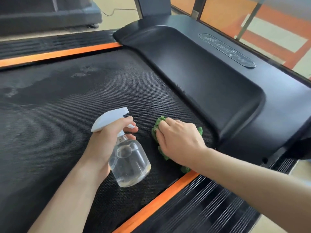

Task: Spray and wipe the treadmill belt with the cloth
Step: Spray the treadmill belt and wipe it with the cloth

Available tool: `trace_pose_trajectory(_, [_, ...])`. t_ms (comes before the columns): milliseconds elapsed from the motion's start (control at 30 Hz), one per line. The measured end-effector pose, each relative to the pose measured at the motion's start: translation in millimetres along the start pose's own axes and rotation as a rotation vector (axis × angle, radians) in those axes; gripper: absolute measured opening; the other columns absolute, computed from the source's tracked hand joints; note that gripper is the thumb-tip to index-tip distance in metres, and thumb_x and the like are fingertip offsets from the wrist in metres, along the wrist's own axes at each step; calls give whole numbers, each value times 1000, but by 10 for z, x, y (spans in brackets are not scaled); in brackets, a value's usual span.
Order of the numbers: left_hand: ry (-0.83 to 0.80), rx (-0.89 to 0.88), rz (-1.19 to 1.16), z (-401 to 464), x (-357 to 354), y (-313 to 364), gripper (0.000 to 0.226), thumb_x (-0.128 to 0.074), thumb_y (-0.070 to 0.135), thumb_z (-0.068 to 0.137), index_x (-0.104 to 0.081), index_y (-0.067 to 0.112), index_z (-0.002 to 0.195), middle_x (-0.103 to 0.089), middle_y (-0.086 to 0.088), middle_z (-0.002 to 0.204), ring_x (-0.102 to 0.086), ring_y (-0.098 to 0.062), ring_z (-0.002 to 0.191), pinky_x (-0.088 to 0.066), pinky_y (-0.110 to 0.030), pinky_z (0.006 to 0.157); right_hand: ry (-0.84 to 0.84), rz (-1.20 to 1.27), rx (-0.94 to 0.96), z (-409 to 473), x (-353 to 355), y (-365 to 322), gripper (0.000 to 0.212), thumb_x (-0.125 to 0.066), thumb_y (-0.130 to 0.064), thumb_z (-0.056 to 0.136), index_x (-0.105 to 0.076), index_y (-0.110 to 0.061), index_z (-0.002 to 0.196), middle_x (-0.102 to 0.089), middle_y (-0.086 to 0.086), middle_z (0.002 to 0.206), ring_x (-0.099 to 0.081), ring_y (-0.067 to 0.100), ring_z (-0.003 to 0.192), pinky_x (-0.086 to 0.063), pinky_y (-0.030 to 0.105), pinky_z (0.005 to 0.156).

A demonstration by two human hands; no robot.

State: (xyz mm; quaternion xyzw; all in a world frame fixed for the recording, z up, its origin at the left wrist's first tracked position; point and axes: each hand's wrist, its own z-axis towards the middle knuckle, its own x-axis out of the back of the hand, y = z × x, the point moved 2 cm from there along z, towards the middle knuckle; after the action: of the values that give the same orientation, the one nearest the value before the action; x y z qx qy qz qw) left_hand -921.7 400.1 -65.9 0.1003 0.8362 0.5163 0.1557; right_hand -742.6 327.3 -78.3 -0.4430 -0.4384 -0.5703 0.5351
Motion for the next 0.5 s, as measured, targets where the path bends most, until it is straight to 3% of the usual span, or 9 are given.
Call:
trace_pose_trajectory(67, [3, -6, -3, -9, 13, 8, 19, -73, 30, 93, -74, 11, 90, -79, -2, 95, -71, -7, 73, -55, -32, 78, 31, -70, 38, 130, -54, 249, 29, -38, -34, 98, -50, -18, 77, -58, 2, 78, -63, 29, 68, -43, 35, 47])
trace_pose_trajectory(167, [1, -14, 25, -6, 16, 7, 19, -72, 30, 93, -74, 12, 88, -79, -1, 95, -72, -7, 74, -55, -32, 78, 39, -180, -236, 400, -104, 632, 32, -35, -33, 102, -56, -15, 86, -63, 5, 89, -65, 32, 81, -41, 37, 56])
trace_pose_trajectory(267, [9, -13, 50, 5, 9, 6, 19, -72, 30, 93, -73, 14, 83, -79, 1, 94, -71, -6, 74, -54, -32, 76, 90, -150, -419, 416, -224, 671, 30, -38, -34, 102, -54, -14, 85, -62, 4, 88, -63, 31, 80, -33, 35, 59])
trace_pose_trajectory(500, [32, -22, 94, 43, -17, -10, 21, -70, 29, 94, -72, 17, 78, -79, 6, 92, -71, -3, 70, -54, -27, 70, 186, -124, -429, 373, -242, 705, 34, -38, -39, 102, -47, -16, 78, -54, -2, 81, -58, 25, 76, -29, 33, 61])
